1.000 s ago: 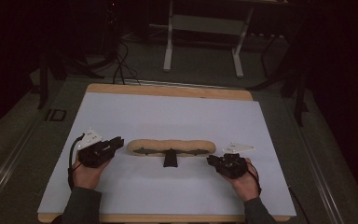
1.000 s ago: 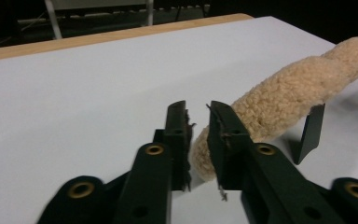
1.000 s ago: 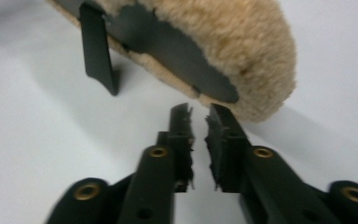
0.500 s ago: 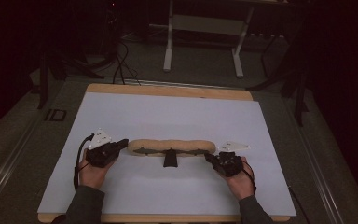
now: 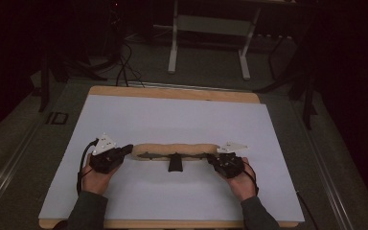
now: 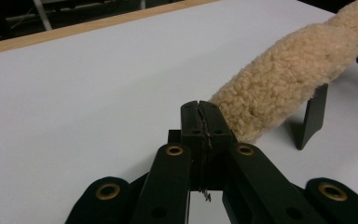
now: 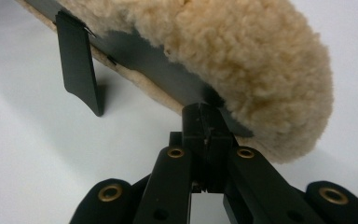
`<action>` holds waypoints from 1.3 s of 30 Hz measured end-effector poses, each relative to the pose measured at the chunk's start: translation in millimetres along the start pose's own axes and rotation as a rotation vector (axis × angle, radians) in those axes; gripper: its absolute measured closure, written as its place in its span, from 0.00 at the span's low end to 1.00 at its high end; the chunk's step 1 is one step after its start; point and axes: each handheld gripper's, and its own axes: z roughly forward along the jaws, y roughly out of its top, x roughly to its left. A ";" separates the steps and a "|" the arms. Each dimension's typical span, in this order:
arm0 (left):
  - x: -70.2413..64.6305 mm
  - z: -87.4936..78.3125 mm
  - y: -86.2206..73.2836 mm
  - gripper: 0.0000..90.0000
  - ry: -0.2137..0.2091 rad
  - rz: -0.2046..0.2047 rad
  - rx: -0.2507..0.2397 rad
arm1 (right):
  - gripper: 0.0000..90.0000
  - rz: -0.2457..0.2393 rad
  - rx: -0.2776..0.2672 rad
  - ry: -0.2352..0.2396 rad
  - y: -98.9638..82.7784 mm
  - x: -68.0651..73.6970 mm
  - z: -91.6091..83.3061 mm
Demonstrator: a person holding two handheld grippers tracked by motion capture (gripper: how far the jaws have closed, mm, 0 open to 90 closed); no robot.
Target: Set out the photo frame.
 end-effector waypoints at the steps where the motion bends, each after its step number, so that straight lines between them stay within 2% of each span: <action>1: -0.5 -0.5 -0.3 1.00 -0.002 0.000 0.000 | 1.00 0.000 0.001 -0.001 0.5 -0.2 0.5; 14: -5.2 -2.6 -2.0 1.00 -0.034 0.006 0.005 | 1.00 0.003 0.007 -0.013 12.6 4.1 10.8; 21: 0.2 4.9 -3.2 1.00 -0.006 -0.008 0.003 | 1.00 0.006 0.001 -0.019 17.5 5.1 14.2; 24: 2.0 8.7 -2.9 1.00 0.005 -0.029 -0.002 | 1.00 0.005 0.002 -0.018 18.6 5.2 14.5; 29: 2.7 10.4 -2.8 0.99 0.019 -0.031 -0.003 | 1.00 0.001 0.006 -0.018 19.0 5.8 15.3; 33: 4.0 11.3 -3.3 1.00 -0.003 -0.046 0.001 | 1.00 0.000 0.005 -0.018 19.6 6.3 16.3; 39: 0.3 7.9 -4.6 1.00 -0.035 -0.023 0.008 | 1.00 -0.001 0.007 -0.017 21.9 8.4 18.7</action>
